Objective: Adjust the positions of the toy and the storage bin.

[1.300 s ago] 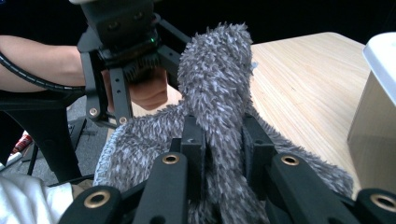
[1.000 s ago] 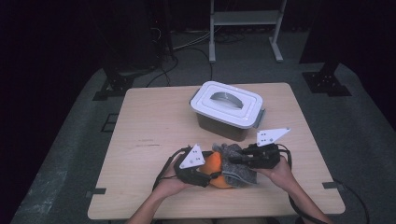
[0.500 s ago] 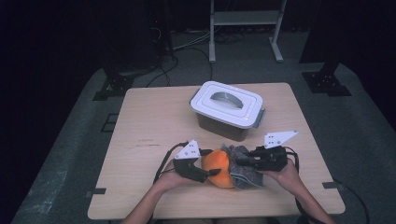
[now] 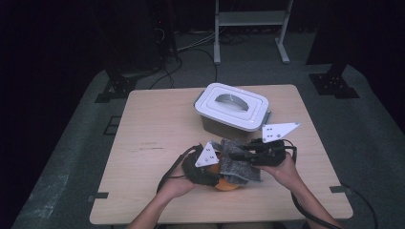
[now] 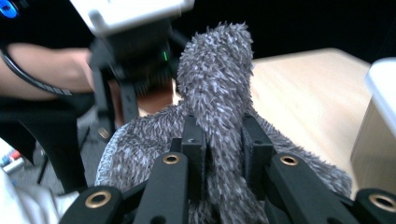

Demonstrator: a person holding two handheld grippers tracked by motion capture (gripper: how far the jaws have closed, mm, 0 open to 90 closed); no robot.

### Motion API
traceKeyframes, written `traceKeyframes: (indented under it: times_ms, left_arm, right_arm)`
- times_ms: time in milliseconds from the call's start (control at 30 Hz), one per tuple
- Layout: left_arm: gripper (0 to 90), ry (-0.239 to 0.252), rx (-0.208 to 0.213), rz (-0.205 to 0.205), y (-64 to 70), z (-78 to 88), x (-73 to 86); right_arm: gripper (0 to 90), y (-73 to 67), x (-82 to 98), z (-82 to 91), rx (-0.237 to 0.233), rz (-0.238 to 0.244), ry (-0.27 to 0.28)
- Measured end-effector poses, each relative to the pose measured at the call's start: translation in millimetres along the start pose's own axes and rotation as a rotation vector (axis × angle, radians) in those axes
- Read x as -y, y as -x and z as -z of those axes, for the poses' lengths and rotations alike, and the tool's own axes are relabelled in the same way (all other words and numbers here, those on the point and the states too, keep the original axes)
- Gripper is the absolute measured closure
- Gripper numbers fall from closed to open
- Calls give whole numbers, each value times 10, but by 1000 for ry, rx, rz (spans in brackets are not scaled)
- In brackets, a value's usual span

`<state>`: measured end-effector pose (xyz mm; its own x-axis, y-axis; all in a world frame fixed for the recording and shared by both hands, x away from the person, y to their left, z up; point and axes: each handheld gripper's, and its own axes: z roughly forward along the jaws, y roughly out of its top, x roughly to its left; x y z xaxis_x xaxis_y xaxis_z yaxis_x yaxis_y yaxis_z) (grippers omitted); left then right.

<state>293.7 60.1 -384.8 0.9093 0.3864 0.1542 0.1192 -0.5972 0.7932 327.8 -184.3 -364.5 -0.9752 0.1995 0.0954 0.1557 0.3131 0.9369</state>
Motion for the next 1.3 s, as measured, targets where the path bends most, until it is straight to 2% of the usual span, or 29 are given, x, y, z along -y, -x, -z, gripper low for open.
traceKeyframes:
  times_ms: [100, 267, 467, 600, 733, 800, 833, 900, 1000, 1033, 1067, 1133, 1200, 1233, 1300]
  left_arm:
    - [264, 23, 31, 23, -24, -33, 73]
    - [156, 84, 70, 28, -47, -39, 123]
    - [123, 161, 116, 32, -131, 4, 181]
    - [92, 195, 157, 57, -226, -4, 262]
    - [82, 181, 225, 91, -274, -112, 346]
    - [67, 170, 277, 109, -279, -199, 386]
    - [68, 171, 279, 108, -274, -227, 393]
    - [124, 183, 259, 104, -270, -238, 384]
    - [312, 174, 206, 84, -239, -209, 342]
    - [336, 166, 177, 79, -216, -185, 314]
    - [355, 163, 163, 74, -201, -168, 298]
    - [379, 169, 109, 43, -153, -106, 256]
    - [383, 142, 61, 3, -124, -33, 209]
    - [382, 125, 45, -14, -112, -7, 198]
    - [378, 113, 40, -18, -107, 32, 220]
  right_arm:
    - [750, 16, 131, -55, 12, -17, -38]
    - [753, 37, 267, 13, 10, -43, -37]
    - [753, 27, 350, 121, 11, -45, -44]
    - [753, 35, 402, 196, 10, -54, -43]
    - [754, 55, 461, 254, 1, -65, -35]
    - [754, 64, 485, 280, -1, -70, -34]
    - [754, 72, 496, 290, -1, -72, -33]
    - [754, 85, 507, 301, 1, -75, -35]
    - [754, 107, 495, 304, 19, -80, -34]
    - [754, 116, 487, 305, 23, -79, -32]
    - [754, 127, 469, 308, 33, -82, -24]
    - [754, 138, 428, 299, 43, -81, -20]
    - [754, 137, 370, 269, 49, -71, -18]
    - [754, 136, 340, 243, 43, -68, -14]
    - [754, 129, 281, 188, 25, -61, 5]
